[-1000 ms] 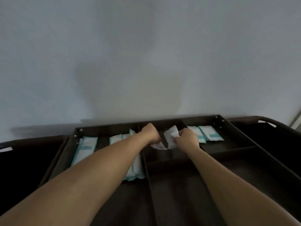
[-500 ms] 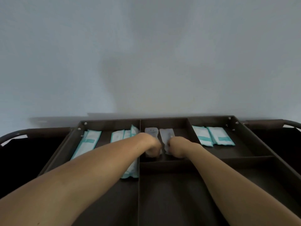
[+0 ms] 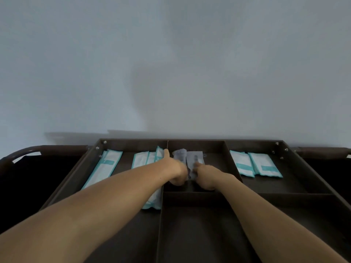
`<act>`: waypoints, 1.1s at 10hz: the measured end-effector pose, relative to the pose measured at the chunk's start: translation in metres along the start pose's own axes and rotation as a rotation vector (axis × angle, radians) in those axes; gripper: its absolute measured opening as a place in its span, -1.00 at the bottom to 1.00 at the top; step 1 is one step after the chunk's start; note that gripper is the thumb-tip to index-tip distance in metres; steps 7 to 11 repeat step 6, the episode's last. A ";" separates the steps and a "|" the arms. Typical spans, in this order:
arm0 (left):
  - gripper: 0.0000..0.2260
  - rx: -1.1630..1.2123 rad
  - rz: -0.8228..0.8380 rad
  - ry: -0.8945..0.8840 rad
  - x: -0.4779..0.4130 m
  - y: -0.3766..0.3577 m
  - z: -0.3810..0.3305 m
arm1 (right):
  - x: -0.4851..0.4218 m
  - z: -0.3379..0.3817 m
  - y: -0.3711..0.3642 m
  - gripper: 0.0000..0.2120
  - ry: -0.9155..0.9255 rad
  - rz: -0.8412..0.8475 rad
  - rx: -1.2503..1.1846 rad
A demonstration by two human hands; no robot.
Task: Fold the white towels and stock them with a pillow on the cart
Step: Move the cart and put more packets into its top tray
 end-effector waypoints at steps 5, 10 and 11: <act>-0.57 0.302 -0.444 0.115 0.020 -0.016 0.023 | 0.048 0.021 0.021 -0.60 0.085 -0.160 -0.006; -0.56 0.362 -0.478 0.147 0.050 -0.026 0.031 | 0.070 0.039 0.019 -0.61 0.093 -0.179 -0.004; -0.56 0.362 -0.478 0.147 0.050 -0.026 0.031 | 0.070 0.039 0.019 -0.61 0.093 -0.179 -0.004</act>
Point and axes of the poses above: each hand's wrist, its own x-axis away from the middle knuckle, its own y-axis out of the back of the hand, z = x × y, the point moved 2 cm from there along -x, towards the middle knuckle, and after that the axes turned 2 degrees about -x, right-handed, at the moved point
